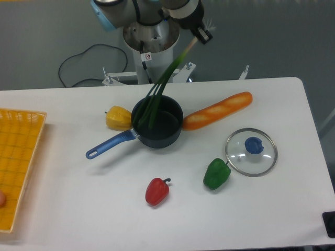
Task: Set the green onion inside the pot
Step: 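Lower the onion's root end down into the saucepan, then move the gripper sideways, pushing the onion upright inside the saucepan, then open the gripper and let the onion tip against the saucepan rim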
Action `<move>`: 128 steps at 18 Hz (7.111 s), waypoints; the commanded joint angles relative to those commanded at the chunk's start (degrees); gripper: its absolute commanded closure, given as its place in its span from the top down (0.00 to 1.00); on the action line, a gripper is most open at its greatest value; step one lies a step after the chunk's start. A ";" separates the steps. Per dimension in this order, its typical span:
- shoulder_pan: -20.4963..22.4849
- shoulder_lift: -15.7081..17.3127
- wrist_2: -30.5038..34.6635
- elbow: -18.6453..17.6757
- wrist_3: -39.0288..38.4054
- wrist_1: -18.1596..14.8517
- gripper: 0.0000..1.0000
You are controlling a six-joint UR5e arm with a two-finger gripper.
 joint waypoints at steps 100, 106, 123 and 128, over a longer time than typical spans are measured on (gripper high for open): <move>-12.13 -9.84 10.11 -3.61 -17.66 0.08 0.18; -13.80 -11.95 10.20 -2.38 -20.13 0.17 0.19; -17.40 -15.20 11.78 -2.46 -24.61 0.17 0.21; -18.28 -15.11 12.39 -3.43 -25.84 0.08 0.22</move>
